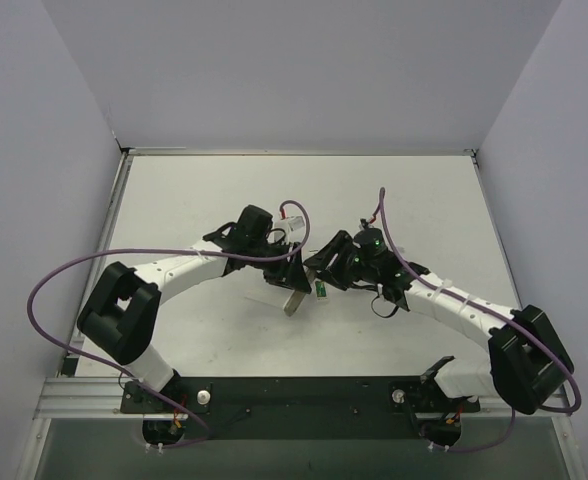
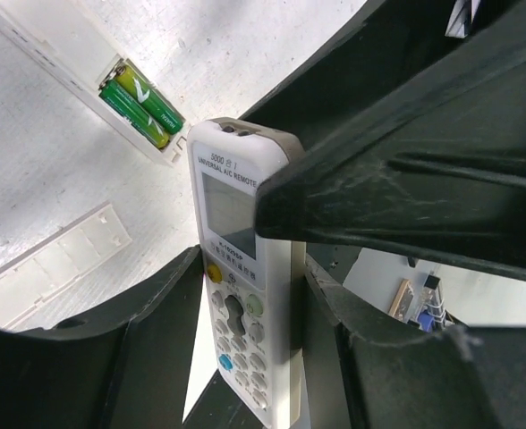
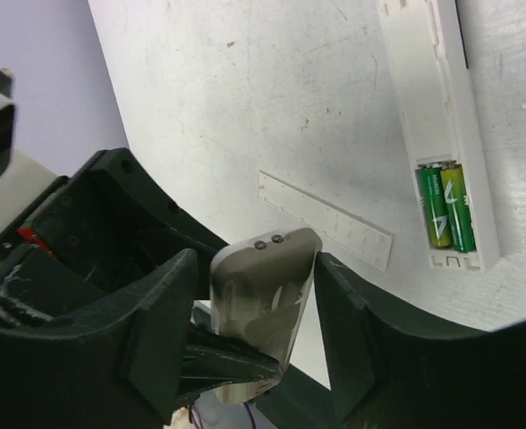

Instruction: Unload the batteries from the remote control

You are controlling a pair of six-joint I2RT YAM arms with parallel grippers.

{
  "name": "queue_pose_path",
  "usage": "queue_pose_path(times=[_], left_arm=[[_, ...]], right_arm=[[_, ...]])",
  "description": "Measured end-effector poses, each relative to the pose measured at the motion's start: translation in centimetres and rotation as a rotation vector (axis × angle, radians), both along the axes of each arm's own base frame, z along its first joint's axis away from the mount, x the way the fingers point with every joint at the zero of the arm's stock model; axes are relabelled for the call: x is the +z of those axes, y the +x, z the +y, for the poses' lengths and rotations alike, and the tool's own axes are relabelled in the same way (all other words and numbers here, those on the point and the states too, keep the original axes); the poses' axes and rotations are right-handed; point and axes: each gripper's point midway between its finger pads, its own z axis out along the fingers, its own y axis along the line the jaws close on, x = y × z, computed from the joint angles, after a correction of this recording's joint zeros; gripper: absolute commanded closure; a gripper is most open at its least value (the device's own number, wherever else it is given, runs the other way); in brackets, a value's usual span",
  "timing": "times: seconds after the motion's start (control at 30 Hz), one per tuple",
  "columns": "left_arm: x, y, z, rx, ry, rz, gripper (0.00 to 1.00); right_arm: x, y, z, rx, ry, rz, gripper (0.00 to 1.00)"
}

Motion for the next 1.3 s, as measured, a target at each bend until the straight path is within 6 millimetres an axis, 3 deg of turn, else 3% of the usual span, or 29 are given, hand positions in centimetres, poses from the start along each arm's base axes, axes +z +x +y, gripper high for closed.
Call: queue_pose_path(times=[0.03,0.1,0.27,0.37,0.5,0.67,0.77,0.87,0.93,0.97,1.0,1.07,1.17,1.2,1.3], left_arm=[[0.0,0.0,0.0,0.007,-0.003,0.009,1.00],[0.1,-0.1,0.0,0.020,-0.020,0.032,1.00],[1.0,0.9,1.4,0.135,-0.112,0.099,1.00],[2.6,2.1,2.5,0.226,-0.210,0.121,1.00],[5.6,2.9,2.6,0.279,-0.349,0.108,1.00],[11.0,2.8,2.0,0.273,-0.519,0.050,1.00],[13.4,2.6,1.9,0.259,-0.587,0.014,1.00],[14.3,2.2,1.6,0.244,-0.616,0.007,1.00],[14.2,2.1,1.6,0.242,-0.614,0.013,1.00],[14.2,2.1,1.6,0.242,-0.614,0.014,0.98],[14.2,2.1,1.6,0.243,-0.613,0.018,0.93],[14.1,1.9,1.4,0.237,-0.611,0.020,0.87],[14.2,1.7,1.5,0.231,-0.613,0.042,0.68],[14.3,1.6,1.5,0.225,-0.613,0.039,0.57],[14.4,1.6,1.4,0.207,-0.603,0.027,0.52]], right_arm=[[0.2,0.1,-0.1,0.003,0.002,-0.008,0.23],[1.0,0.4,-0.4,0.006,0.014,-0.047,0.12],[4.2,-0.2,-2.9,0.004,0.071,-0.252,0.11],[5.2,-1.0,-3.7,0.037,0.117,-0.367,0.12],[6.3,-2.5,-2.4,0.148,0.208,-0.442,0.12],[8.5,-3.4,0.2,0.269,0.381,-0.489,0.15],[8.7,-4.2,1.7,0.334,0.462,-0.453,0.24],[8.4,-5.2,3.4,0.394,0.520,-0.379,0.40],[9.0,-5.7,4.3,0.421,0.555,-0.362,0.59],[9.4,-5.9,4.7,0.433,0.571,-0.365,0.65],[10.0,-6.2,5.0,0.447,0.584,-0.376,0.81],[10.7,-6.8,5.4,0.468,0.603,-0.393,1.00],[11.1,-7.0,5.3,0.477,0.609,-0.417,1.00],[11.1,-7.1,5.3,0.478,0.607,-0.422,1.00],[11.3,-7.4,5.1,0.482,0.601,-0.445,1.00]])
